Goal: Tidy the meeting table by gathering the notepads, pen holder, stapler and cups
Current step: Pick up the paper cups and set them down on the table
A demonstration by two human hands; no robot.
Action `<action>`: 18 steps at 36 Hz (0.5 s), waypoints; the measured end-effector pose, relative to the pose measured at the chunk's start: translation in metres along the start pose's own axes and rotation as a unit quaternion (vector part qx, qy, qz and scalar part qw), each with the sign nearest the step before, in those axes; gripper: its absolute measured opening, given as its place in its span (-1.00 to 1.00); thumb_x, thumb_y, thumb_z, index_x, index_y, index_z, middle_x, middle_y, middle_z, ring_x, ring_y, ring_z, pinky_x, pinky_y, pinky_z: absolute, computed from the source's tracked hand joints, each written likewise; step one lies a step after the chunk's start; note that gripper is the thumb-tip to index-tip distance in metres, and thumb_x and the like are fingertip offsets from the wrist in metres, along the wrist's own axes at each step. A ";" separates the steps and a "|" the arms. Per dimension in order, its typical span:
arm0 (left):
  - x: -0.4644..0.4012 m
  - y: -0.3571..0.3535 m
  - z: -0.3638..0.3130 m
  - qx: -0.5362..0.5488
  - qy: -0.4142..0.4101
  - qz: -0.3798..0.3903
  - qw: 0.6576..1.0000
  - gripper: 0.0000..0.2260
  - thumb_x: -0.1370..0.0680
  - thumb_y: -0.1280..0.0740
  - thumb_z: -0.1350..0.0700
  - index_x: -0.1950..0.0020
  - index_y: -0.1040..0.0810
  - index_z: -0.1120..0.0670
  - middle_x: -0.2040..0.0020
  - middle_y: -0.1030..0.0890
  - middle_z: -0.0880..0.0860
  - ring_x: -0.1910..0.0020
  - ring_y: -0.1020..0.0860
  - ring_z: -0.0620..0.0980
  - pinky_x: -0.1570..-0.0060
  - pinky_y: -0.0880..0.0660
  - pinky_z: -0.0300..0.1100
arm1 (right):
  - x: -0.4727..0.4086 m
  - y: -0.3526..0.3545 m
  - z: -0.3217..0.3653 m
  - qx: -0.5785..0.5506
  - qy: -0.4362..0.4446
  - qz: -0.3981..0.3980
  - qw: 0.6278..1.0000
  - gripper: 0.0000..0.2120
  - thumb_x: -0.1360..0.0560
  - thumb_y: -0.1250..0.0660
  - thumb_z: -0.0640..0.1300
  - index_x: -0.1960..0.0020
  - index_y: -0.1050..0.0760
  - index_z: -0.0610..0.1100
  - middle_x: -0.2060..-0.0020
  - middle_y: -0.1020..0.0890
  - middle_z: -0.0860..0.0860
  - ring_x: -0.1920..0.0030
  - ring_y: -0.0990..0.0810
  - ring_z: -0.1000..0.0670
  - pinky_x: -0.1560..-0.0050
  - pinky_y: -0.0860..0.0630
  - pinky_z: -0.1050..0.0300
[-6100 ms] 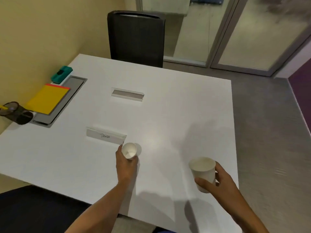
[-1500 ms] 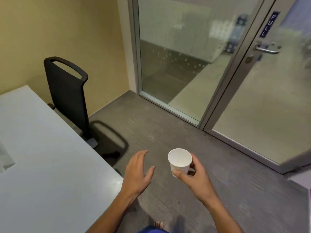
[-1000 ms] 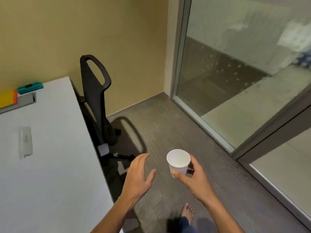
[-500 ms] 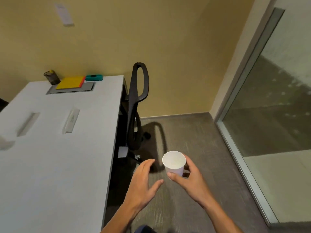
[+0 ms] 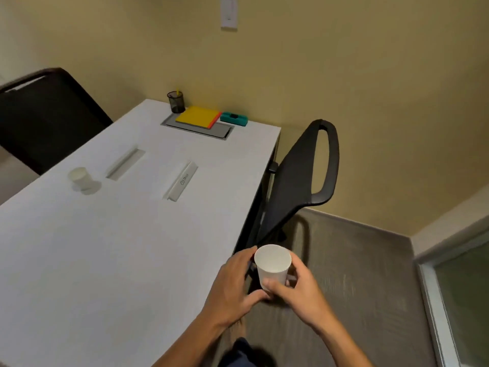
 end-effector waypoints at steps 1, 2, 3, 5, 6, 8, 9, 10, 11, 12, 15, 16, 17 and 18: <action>-0.011 0.005 0.007 0.004 0.007 0.003 1.000 -0.25 -0.37 -0.35 -0.48 -0.44 -0.03 -0.50 -0.36 -0.19 -0.60 -0.36 -0.26 -0.49 -0.30 -0.25 -0.47 | -0.015 -0.004 0.004 0.000 -0.002 0.007 1.000 -0.39 -0.29 -0.59 0.16 -0.28 -0.45 0.38 -0.16 -0.63 0.26 -0.18 -0.59 0.20 -0.03 -0.57 0.29; -0.021 0.010 0.013 0.008 0.015 0.006 1.000 -0.26 -0.37 -0.36 -0.46 -0.43 -0.03 -0.50 -0.39 -0.22 -0.54 -0.38 -0.29 -0.44 -0.37 -0.27 -0.39 | -0.028 -0.008 0.009 0.002 -0.002 0.014 1.000 -0.40 -0.30 -0.59 0.14 -0.27 -0.46 0.37 -0.15 -0.63 0.24 -0.17 -0.59 0.18 -0.02 -0.57 0.30; -0.031 0.017 0.019 0.013 0.025 0.007 1.000 -0.26 -0.37 -0.38 -0.44 -0.42 -0.03 -0.50 -0.42 -0.25 -0.47 -0.38 -0.31 -0.39 -0.40 -0.27 -0.35 | -0.043 -0.013 0.015 0.009 0.000 0.022 1.000 -0.41 -0.31 -0.59 0.11 -0.28 -0.46 0.36 -0.15 -0.64 0.23 -0.17 -0.60 0.17 -0.02 -0.57 0.31; -0.050 0.032 0.029 0.023 0.042 0.001 0.999 -0.29 -0.39 -0.41 -0.40 -0.39 -0.05 -0.52 -0.43 -0.29 -0.39 -0.36 -0.31 -0.42 -0.37 -0.22 -0.44 | -0.070 -0.025 0.024 0.021 0.002 0.040 0.999 -0.41 -0.32 -0.59 0.08 -0.28 -0.46 0.35 -0.15 -0.64 0.22 -0.17 -0.60 0.17 -0.01 -0.56 0.33; -0.059 0.041 0.033 0.029 0.046 -0.003 0.998 -0.31 -0.40 -0.42 -0.38 -0.38 -0.06 -0.53 -0.41 -0.28 -0.41 -0.35 -0.30 -0.46 -0.34 -0.20 -0.50 | -0.083 -0.030 0.028 0.025 0.001 0.048 0.999 -0.41 -0.33 -0.58 0.08 -0.28 -0.45 0.36 -0.15 -0.64 0.23 -0.17 -0.59 0.18 -0.01 -0.55 0.35; -0.074 0.054 0.040 0.036 0.054 -0.006 0.998 -0.35 -0.43 -0.41 -0.32 -0.39 -0.10 -0.47 -0.44 -0.31 -0.34 -0.38 -0.32 -0.37 -0.39 -0.27 -0.41 | -0.105 -0.042 0.034 0.040 -0.002 0.066 0.997 -0.40 -0.34 -0.58 0.11 -0.28 -0.42 0.40 -0.17 -0.62 0.28 -0.18 -0.58 0.23 -0.01 -0.55 0.37; -0.080 0.060 0.043 0.036 0.056 -0.007 0.998 -0.37 -0.45 -0.41 -0.28 -0.41 -0.13 -0.40 -0.47 -0.34 -0.26 -0.41 -0.35 -0.28 -0.42 -0.32 -0.29 | -0.115 -0.048 0.037 0.048 -0.003 0.075 0.996 -0.41 -0.36 -0.57 0.12 -0.29 -0.41 0.41 -0.18 -0.61 0.30 -0.20 -0.57 0.24 -0.01 -0.55 0.36; -0.086 0.066 0.046 0.037 0.057 -0.009 0.998 -0.38 -0.47 -0.42 -0.23 -0.42 -0.16 -0.33 -0.48 -0.36 -0.18 -0.42 -0.37 -0.21 -0.44 -0.36 -0.19 | -0.124 -0.054 0.039 0.055 -0.003 0.084 0.995 -0.41 -0.38 -0.56 0.13 -0.30 -0.39 0.41 -0.19 -0.60 0.31 -0.21 -0.57 0.23 -0.03 -0.56 0.32; -0.091 0.070 0.048 0.040 0.057 -0.011 0.998 -0.39 -0.49 -0.42 -0.19 -0.44 -0.17 -0.27 -0.48 -0.38 -0.13 -0.42 -0.38 -0.17 -0.43 -0.39 -0.13 | -0.133 -0.059 0.040 0.059 -0.004 0.091 0.994 -0.42 -0.39 -0.55 0.12 -0.31 -0.39 0.40 -0.19 -0.61 0.30 -0.21 -0.57 0.22 -0.04 -0.57 0.29; -0.096 0.073 0.051 0.045 0.059 -0.011 0.997 -0.40 -0.49 -0.41 -0.16 -0.44 -0.18 -0.24 -0.48 -0.39 -0.10 -0.41 -0.38 -0.15 -0.42 -0.39 -0.10 | -0.141 -0.065 0.040 0.061 -0.006 0.096 0.993 -0.43 -0.40 -0.54 0.11 -0.30 -0.39 0.40 -0.19 -0.61 0.30 -0.21 -0.57 0.20 -0.05 -0.56 0.28; -0.106 0.077 0.065 0.071 0.081 -0.015 0.994 -0.39 -0.49 -0.38 -0.18 -0.47 -0.21 -0.19 -0.47 -0.38 -0.09 -0.41 -0.40 -0.12 -0.42 -0.40 -0.10 | -0.160 -0.077 0.038 0.063 -0.020 0.108 0.992 -0.45 -0.40 -0.54 0.11 -0.27 -0.39 0.46 -0.17 -0.61 0.31 -0.18 -0.58 0.23 -0.04 -0.53 0.38; -0.108 0.077 0.071 0.084 0.093 -0.018 0.992 -0.37 -0.48 -0.38 -0.20 -0.49 -0.22 -0.18 -0.46 -0.38 -0.10 -0.41 -0.40 -0.11 -0.41 -0.41 -0.08 | -0.165 -0.081 0.038 0.065 -0.024 0.113 0.991 -0.45 -0.40 -0.54 0.11 -0.26 -0.39 0.47 -0.17 -0.61 0.32 -0.17 -0.57 0.25 -0.03 -0.52 0.40; -0.110 0.076 0.078 0.096 0.104 -0.021 0.990 -0.35 -0.48 -0.39 -0.20 -0.50 -0.21 -0.20 -0.45 -0.38 -0.11 -0.40 -0.41 -0.10 -0.40 -0.43 -0.08 | -0.169 -0.085 0.037 0.065 -0.029 0.120 0.990 -0.46 -0.39 -0.53 0.12 -0.25 -0.39 0.48 -0.17 -0.61 0.32 -0.17 -0.57 0.27 -0.02 -0.52 0.40; -0.111 0.076 0.084 0.104 0.111 -0.025 0.988 -0.35 -0.47 -0.41 -0.20 -0.49 -0.19 -0.26 -0.45 -0.36 -0.14 -0.40 -0.41 -0.11 -0.39 -0.45 -0.10 | -0.173 -0.090 0.036 0.065 -0.036 0.127 0.989 -0.45 -0.39 -0.53 0.13 -0.27 -0.39 0.47 -0.17 -0.61 0.32 -0.18 -0.56 0.27 -0.03 -0.54 0.38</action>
Point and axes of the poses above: each hand's wrist, its own x-axis away from the middle knuckle, its own y-axis out of the back of the hand, z = x × y, the point moved 9 cm from there along -x, towards the middle knuckle
